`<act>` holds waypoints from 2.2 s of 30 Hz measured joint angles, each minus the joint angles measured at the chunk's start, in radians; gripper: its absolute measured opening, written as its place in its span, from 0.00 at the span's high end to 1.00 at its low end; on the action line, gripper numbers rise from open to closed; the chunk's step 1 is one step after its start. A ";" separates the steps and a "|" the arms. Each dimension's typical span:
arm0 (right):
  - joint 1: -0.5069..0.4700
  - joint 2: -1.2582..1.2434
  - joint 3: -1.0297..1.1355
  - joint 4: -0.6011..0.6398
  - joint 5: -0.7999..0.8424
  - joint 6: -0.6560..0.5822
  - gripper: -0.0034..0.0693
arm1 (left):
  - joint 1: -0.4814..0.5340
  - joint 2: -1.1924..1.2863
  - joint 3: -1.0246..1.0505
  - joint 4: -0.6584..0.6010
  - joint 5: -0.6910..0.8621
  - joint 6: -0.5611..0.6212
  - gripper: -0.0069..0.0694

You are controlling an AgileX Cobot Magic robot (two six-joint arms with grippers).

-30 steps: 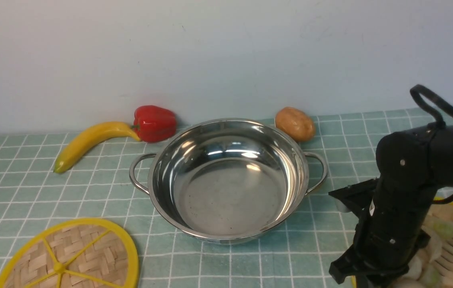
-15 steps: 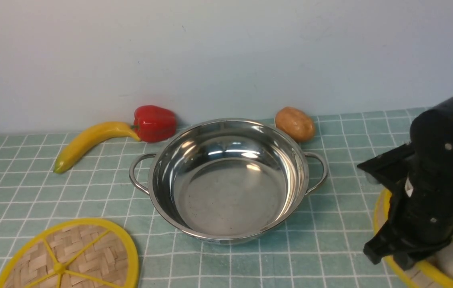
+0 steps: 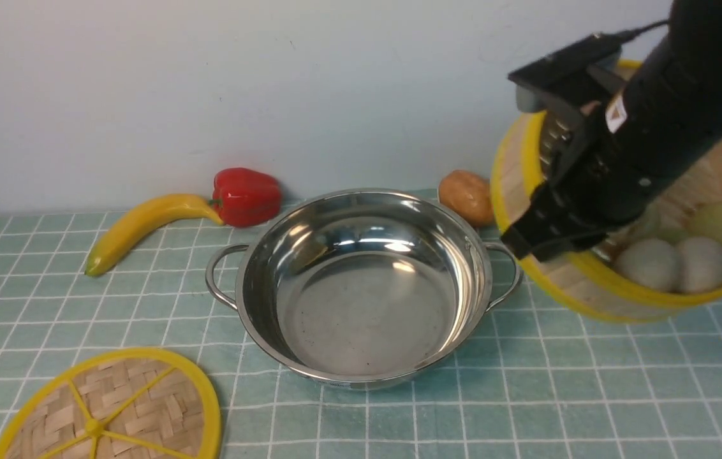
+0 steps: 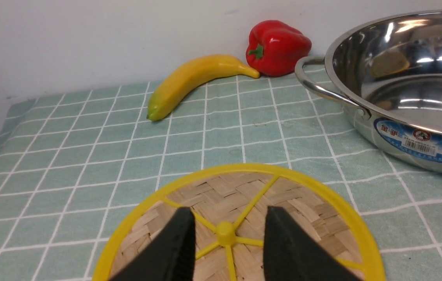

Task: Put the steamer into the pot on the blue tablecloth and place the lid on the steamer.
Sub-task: 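Place the bamboo steamer basket of food into the steel pot with the right gripper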

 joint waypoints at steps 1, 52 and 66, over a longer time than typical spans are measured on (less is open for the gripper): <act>0.018 0.027 -0.035 0.000 0.000 -0.013 0.87 | 0.000 0.000 0.000 0.000 0.000 0.000 0.59; 0.303 0.621 -0.344 -0.171 -0.024 -0.302 0.75 | 0.000 0.000 0.000 0.000 0.000 0.000 0.59; 0.303 0.505 -0.346 -0.204 -0.020 -0.259 0.46 | 0.000 0.000 0.000 0.000 0.000 0.000 0.59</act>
